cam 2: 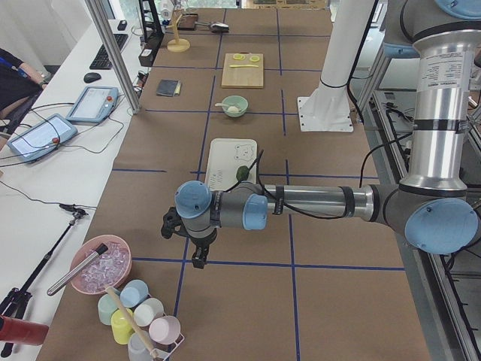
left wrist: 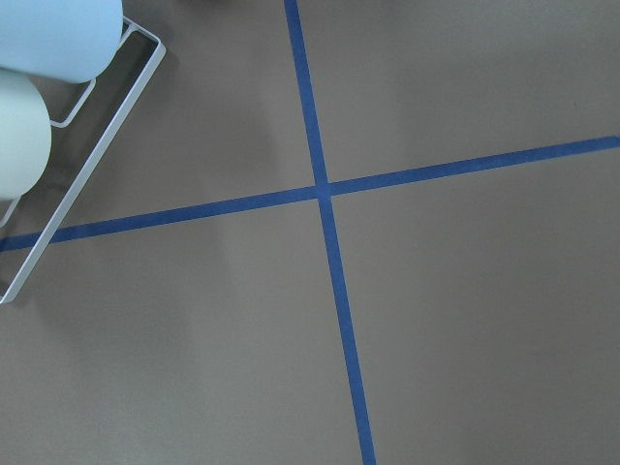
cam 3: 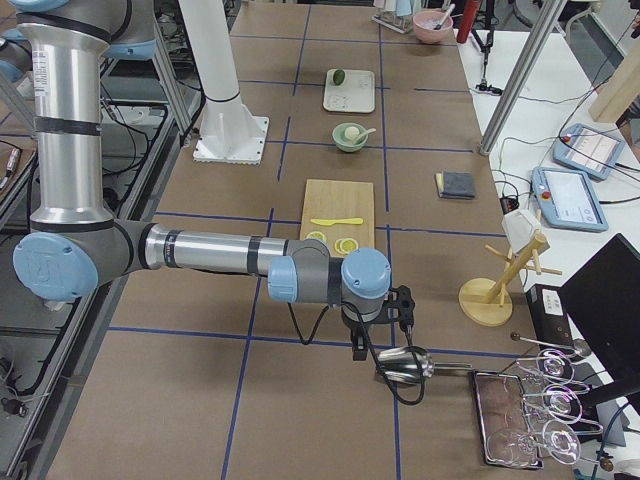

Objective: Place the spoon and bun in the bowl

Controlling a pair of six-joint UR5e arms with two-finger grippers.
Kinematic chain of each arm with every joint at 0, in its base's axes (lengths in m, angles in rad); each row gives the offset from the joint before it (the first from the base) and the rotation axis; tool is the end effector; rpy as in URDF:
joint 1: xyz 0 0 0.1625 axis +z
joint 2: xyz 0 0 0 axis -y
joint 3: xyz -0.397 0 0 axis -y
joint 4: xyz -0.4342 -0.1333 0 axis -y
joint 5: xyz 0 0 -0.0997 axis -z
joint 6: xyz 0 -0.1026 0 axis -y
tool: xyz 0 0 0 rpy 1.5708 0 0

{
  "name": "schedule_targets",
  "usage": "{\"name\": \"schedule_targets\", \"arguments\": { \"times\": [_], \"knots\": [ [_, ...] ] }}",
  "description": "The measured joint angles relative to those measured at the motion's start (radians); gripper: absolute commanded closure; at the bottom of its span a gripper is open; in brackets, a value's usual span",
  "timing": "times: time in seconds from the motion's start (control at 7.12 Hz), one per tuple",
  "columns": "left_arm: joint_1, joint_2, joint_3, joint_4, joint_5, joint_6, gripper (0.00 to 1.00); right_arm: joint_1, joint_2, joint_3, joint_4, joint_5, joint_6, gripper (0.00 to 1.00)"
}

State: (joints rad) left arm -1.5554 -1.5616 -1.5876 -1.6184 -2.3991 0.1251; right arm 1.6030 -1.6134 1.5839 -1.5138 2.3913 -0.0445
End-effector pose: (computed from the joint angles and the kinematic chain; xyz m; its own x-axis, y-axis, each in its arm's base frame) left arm -0.0495 -0.5347 0.6199 0.6682 0.1752 -0.7230 -0.0995 0.9842 0.1465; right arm 0.0749 -0.5165 0.6391 0.6829 -0.0426 0.7293 -0.0018 0.9982 0.0600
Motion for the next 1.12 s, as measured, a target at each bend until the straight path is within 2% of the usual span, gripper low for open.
{"name": "schedule_targets", "arguments": {
  "times": [1.12],
  "knots": [
    [0.0, 0.0, -0.002, 0.0, -0.001, -0.001, 0.0, 0.0, -0.001, 0.018, 0.003, 0.005, 0.0, 0.0]
  ]
}}
